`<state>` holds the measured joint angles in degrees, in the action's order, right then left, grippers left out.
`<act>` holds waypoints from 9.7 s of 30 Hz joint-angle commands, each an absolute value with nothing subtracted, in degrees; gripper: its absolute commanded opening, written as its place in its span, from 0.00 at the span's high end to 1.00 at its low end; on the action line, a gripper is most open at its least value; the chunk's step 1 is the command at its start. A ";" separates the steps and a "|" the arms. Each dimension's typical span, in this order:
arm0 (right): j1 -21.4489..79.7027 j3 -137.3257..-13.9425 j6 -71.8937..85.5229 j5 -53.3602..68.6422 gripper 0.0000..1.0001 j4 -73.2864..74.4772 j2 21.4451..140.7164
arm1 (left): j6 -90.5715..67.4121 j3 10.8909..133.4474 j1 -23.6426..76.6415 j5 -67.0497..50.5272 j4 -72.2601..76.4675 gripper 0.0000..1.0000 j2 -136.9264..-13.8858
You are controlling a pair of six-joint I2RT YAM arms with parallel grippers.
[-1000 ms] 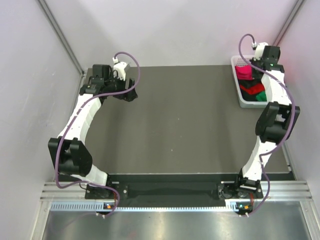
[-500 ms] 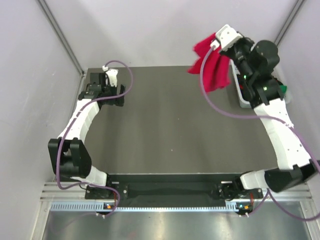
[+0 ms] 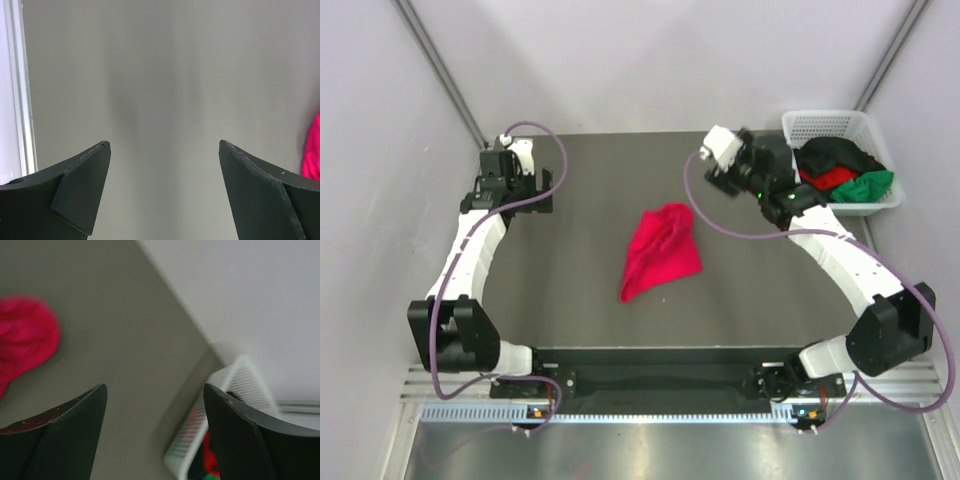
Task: Fold and stack the t-shirts
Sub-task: Move the tshirt to the center of the board, then flatten the tshirt out
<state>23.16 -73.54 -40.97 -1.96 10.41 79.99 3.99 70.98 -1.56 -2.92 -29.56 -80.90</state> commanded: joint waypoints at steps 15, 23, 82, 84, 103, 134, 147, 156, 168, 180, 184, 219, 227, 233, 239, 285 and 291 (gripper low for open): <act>38.14 -74.18 -38.76 21.01 0.36 27.15 88.94 | 4.04 62.05 -2.55 -12.04 -31.29 0.14 -73.13; 38.50 -70.14 -38.57 15.30 0.32 24.26 93.60 | 4.48 62.14 -2.99 -11.95 -33.13 0.14 -71.11; 37.18 -113.96 -45.98 18.11 1.00 33.05 93.59 | 3.34 64.16 -8.44 -15.64 -29.89 0.15 -74.62; 37.09 -124.86 -44.83 17.23 1.00 29.99 96.40 | 3.69 65.21 -8.53 -17.13 -29.79 0.16 -74.79; 33.23 -95.90 -52.92 -3.33 1.00 10.11 93.43 | 13.53 66.18 5.18 -25.58 -28.05 0.28 -83.83; 23.11 -89.56 -44.74 -8.53 1.00 13.97 91.58 | 16.17 85.43 9.76 -0.53 -21.97 0.43 -118.65; 22.33 -88.94 -44.03 -9.05 1.00 13.89 91.93 | 17.84 88.33 10.20 -1.85 -23.55 1.00 -118.67; 18.72 -91.15 -35.34 -5.55 1.00 15.90 86.50 | 19.33 88.60 6.42 -2.98 -23.81 1.00 -91.80; 18.54 -64.60 -23.47 -0.09 1.00 21.71 62.84 | 22.94 74.72 8.70 -9.75 -32.62 1.00 -65.39; 15.74 -74.26 -21.01 10.38 0.33 26.64 72.34 | 12.85 110.96 21.08 -18.63 -26.98 1.00 -92.97; 15.56 -74.79 -21.80 9.58 0.32 25.92 70.49 | 12.30 117.33 25.74 -17.93 -26.81 1.00 -96.33; 5.26 -75.93 -40.95 33.40 0.33 50.53 82.05 | 13.88 82.72 23.99 -9.22 -30.41 0.31 -84.30; 10.55 -83.75 -43.59 32.17 0.36 53.26 98.42 | 12.39 77.17 23.99 -11.43 -31.38 0.32 -83.06; 10.81 -86.22 -42.10 30.33 0.37 52.03 103.62 | 11.95 76.82 23.12 -11.07 -30.94 0.32 -81.92; 10.99 -85.52 -40.96 27.51 0.37 51.42 105.99 | 12.48 77.78 22.41 -10.64 -30.94 0.32 -82.00; 22.50 -119.92 -36.91 2.99 1.00 4.75 87.89 | 13.01 79.63 15.91 -1.49 -25.31 0.36 -83.23; 21.18 -99.02 -37.61 5.35 1.00 10.95 80.96 | 13.27 77.79 15.91 -1.50 -25.49 0.36 -82.00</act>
<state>21.82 -107.90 -36.14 5.30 6.28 83.53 12.80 77.89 15.94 -1.83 -28.14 -84.16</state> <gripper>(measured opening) 0.013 0.641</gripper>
